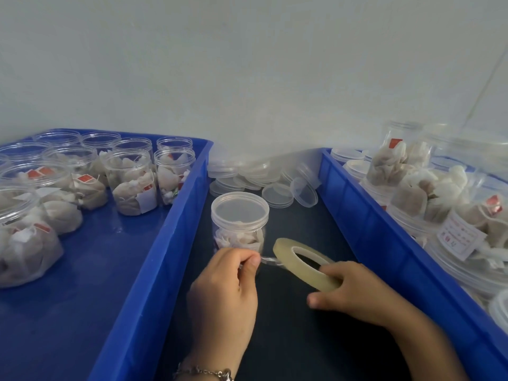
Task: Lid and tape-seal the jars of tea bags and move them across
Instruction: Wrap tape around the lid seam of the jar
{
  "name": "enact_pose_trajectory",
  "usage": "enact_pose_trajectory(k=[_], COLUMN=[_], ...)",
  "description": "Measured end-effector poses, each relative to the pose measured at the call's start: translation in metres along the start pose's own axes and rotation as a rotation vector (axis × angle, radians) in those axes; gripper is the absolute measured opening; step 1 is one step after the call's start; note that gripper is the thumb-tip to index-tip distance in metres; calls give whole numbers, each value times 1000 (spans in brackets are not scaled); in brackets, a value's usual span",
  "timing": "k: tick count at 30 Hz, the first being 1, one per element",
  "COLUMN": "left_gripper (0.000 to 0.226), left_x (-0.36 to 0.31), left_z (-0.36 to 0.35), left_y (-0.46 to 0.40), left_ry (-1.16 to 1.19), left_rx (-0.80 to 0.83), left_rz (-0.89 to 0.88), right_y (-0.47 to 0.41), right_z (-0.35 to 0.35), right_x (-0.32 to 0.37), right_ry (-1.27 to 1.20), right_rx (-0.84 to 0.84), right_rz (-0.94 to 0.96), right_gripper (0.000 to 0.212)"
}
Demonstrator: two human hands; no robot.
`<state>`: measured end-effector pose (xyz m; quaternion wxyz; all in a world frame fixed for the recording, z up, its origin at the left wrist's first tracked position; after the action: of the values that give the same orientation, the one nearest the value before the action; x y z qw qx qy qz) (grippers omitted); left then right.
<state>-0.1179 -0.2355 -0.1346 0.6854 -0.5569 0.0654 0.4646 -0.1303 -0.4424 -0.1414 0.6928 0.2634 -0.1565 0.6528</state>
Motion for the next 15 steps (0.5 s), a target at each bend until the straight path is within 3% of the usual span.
enact_pose_trajectory(k=[4,8,11,15], left_gripper=[16,10,4,3], left_x=[1,8,15,18], left_z=[4,5,4,0], left_y=[-1,-6,-11,-15], left_ry=[24,31,57,78], left_rx=[-145,-258,-283,-282], left_rz=[25,61,166,263], right_y=[5,-2,-11,-18], right_z=[9,13,19,19], right_x=[6,22,34,39], right_ry=[-99,125,322,384], right_rx=[-272,-626,-722,-809], right_rz=[82,94,52,34], right_gripper=[65,66,69,69])
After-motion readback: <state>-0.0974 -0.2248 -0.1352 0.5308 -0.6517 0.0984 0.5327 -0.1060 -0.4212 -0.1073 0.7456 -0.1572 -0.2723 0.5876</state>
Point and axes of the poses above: each hand's wrist, its own y-axis away from the middle knuckle, its own z-axis out of the back of the hand, x = y × z, the point moved 3 cm from there along -y, towards the middle knuckle, and after that the axes turned 2 degrees about z, right-handed, at the moved point
